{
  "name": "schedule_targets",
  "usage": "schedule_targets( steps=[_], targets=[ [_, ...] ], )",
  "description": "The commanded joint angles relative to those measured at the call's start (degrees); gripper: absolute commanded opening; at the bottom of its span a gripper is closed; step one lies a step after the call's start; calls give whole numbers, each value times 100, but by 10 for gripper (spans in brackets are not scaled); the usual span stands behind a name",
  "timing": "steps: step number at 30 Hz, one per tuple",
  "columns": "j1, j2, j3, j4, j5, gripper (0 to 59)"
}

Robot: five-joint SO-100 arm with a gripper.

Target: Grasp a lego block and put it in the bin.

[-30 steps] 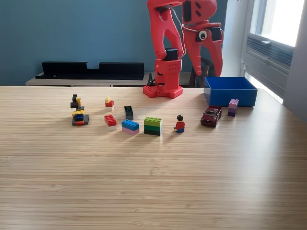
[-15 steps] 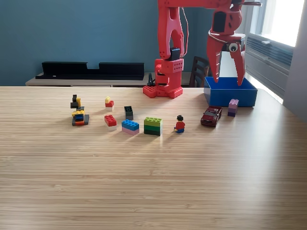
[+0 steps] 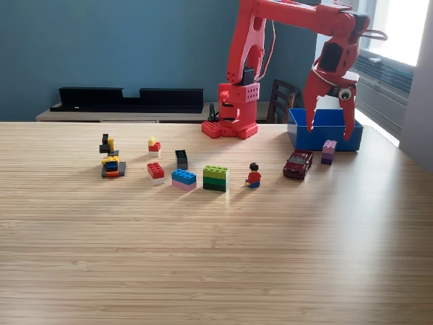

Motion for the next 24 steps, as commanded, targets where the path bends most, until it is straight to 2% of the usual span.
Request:
schedule_targets(
  steps=[1,13,24],
  targets=[
    [-141,-105,-123,-237,44,246],
    [-554,-193,677,-993,158,237],
    [-422,-132,738,-1345,123,238]
  ],
)
